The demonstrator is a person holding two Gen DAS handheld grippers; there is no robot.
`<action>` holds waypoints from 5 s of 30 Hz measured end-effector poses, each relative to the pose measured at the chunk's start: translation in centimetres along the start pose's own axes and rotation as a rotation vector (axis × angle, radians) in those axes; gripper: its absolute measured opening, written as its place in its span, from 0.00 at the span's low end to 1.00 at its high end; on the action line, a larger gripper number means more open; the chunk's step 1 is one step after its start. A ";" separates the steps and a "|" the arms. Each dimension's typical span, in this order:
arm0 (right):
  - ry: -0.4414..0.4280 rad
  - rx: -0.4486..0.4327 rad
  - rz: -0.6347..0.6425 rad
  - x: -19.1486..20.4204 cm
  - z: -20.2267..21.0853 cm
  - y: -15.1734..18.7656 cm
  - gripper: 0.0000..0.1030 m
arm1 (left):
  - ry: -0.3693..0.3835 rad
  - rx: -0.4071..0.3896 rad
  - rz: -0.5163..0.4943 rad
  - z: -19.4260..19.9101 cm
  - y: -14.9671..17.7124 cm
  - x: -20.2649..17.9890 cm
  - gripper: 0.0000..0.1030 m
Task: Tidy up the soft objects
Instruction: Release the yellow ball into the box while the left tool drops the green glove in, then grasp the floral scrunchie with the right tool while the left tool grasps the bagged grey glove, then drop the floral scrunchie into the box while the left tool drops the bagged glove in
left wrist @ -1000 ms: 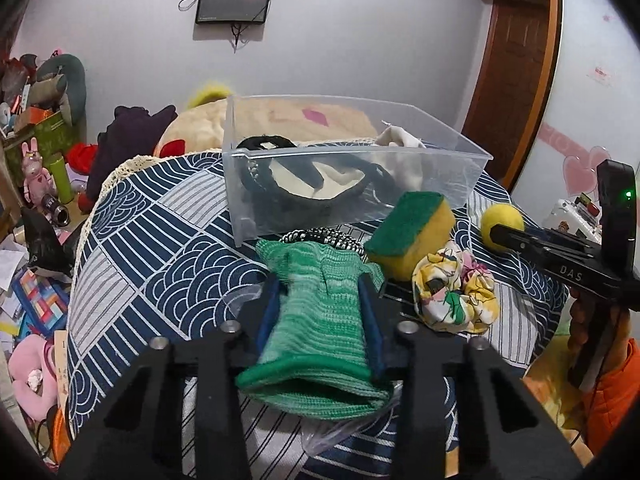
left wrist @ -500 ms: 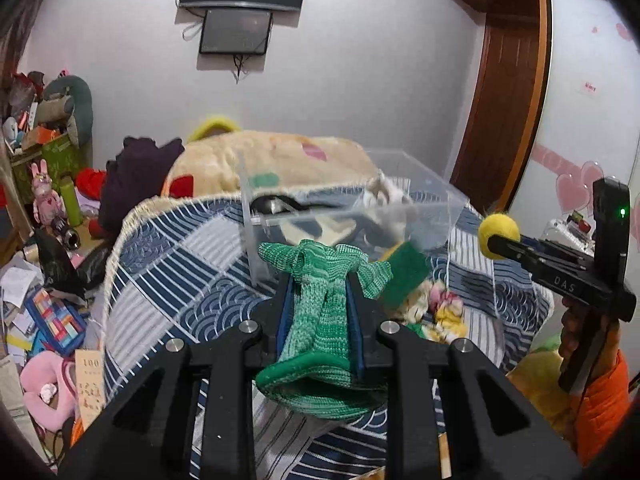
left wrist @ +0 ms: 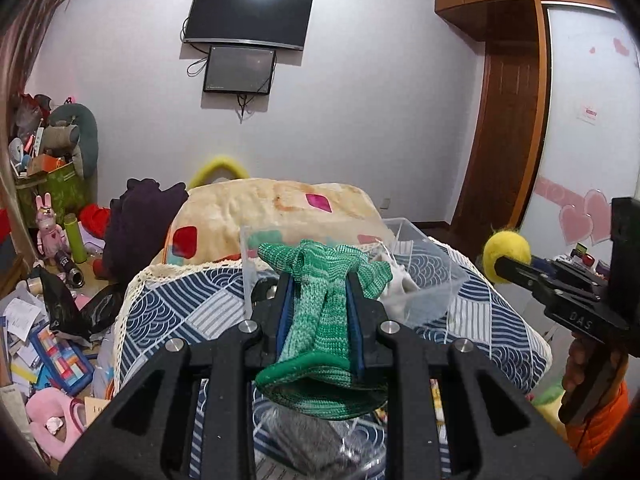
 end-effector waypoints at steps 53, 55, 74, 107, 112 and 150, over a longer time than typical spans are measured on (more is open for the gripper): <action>-0.014 0.139 0.113 3.7 -6.0 0.3 0.70 | -0.021 0.094 0.040 -5.1 0.6 1.1 0.79; -0.021 0.127 0.108 3.7 -5.3 0.2 0.74 | -0.031 0.081 0.047 -4.2 0.6 1.2 0.83; -0.083 0.259 0.026 3.4 -4.1 8.5 0.80 | -0.041 0.233 -0.001 -2.8 9.4 0.9 0.94; -0.122 0.279 0.077 5.2 -3.1 11.3 0.14 | 0.044 0.277 -0.001 -1.3 14.8 -1.5 0.33; -0.106 0.242 0.054 4.3 -2.0 10.3 0.14 | 0.032 0.253 0.004 0.1 14.0 -0.9 0.33; 0.028 0.061 0.014 0.1 -5.0 -0.9 0.14 | 0.111 0.132 -0.062 -7.6 0.7 -2.6 0.33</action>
Point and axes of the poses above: each gripper's, at about its wrist camera, not at the fingertips, and z roughly against the way its jaws point, x to its left, y to its underside, the point moved 10 cm from there along -z, roughly the way its jaws point, and after that the axes turned 1 degree about x, right-handed, at the moved point
